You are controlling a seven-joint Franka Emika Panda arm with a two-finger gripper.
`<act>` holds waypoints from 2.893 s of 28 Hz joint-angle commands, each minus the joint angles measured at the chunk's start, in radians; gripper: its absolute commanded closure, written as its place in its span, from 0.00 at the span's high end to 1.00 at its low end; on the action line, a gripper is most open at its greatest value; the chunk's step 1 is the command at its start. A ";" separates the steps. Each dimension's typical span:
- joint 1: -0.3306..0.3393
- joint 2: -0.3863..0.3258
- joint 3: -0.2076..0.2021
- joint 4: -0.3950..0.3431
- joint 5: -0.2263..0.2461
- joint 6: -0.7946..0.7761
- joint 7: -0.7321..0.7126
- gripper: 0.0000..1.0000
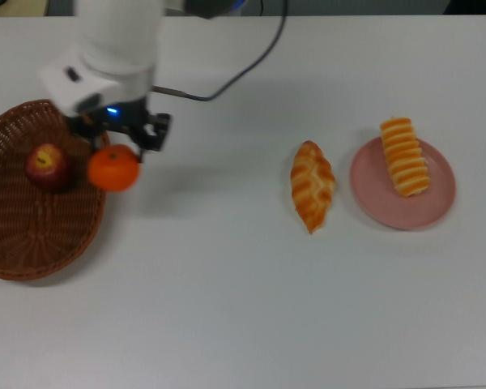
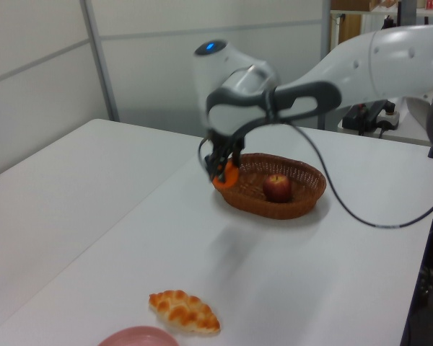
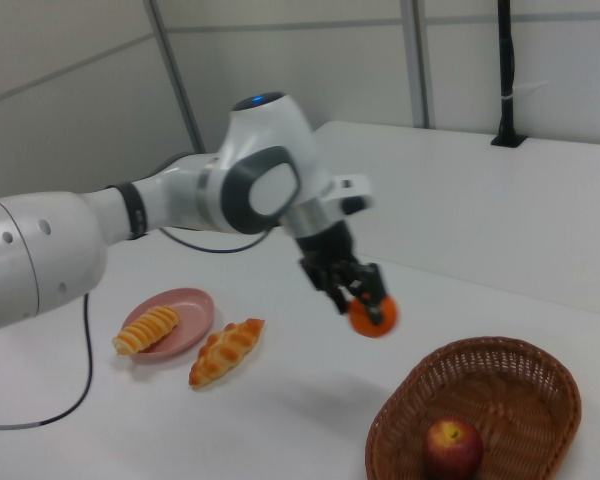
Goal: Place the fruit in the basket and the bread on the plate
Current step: 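Carry the orange into the wicker basket and release it, then lower the gripper onto the glazed croissant bread and grasp it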
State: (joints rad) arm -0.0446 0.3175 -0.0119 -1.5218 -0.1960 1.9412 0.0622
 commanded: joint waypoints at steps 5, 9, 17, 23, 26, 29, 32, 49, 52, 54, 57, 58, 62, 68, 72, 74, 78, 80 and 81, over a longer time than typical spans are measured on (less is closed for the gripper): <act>-0.168 0.150 0.000 -0.017 -0.080 0.312 -0.030 0.07; -0.185 0.199 0.000 -0.015 -0.099 0.343 -0.028 0.07; -0.184 0.199 0.000 -0.026 -0.086 0.357 -0.025 0.28; -0.169 0.172 0.006 -0.026 -0.079 0.340 0.017 1.00; -0.134 0.157 0.010 -0.026 -0.079 0.322 0.040 1.00; -0.109 0.134 0.010 -0.026 -0.079 0.279 0.062 1.00; -0.057 0.098 0.029 -0.024 -0.071 0.188 0.070 1.00; 0.227 0.072 0.142 -0.083 0.108 0.039 0.105 1.00; 0.255 0.072 0.142 -0.124 0.121 0.114 0.181 1.00; 0.278 0.074 0.141 -0.175 0.112 0.212 0.257 1.00; 0.296 0.080 0.141 -0.211 0.099 0.269 0.297 1.00; 0.299 0.099 0.141 -0.213 0.081 0.272 0.304 1.00; 0.305 0.126 0.141 -0.215 0.050 0.272 0.323 1.00; 0.327 0.147 0.136 -0.230 -0.025 0.262 0.355 0.65; 0.322 0.147 0.133 -0.230 -0.025 0.252 0.353 0.18; 0.319 0.144 0.132 -0.227 -0.023 0.252 0.363 0.00; 0.313 0.135 0.128 -0.224 -0.014 0.251 0.366 0.00; 0.296 0.118 0.130 -0.224 -0.011 0.251 0.373 0.00; 0.295 0.115 0.130 -0.222 -0.011 0.251 0.381 0.00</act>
State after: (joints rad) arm 0.2639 0.4745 0.1321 -1.7188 -0.1971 2.1871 0.4107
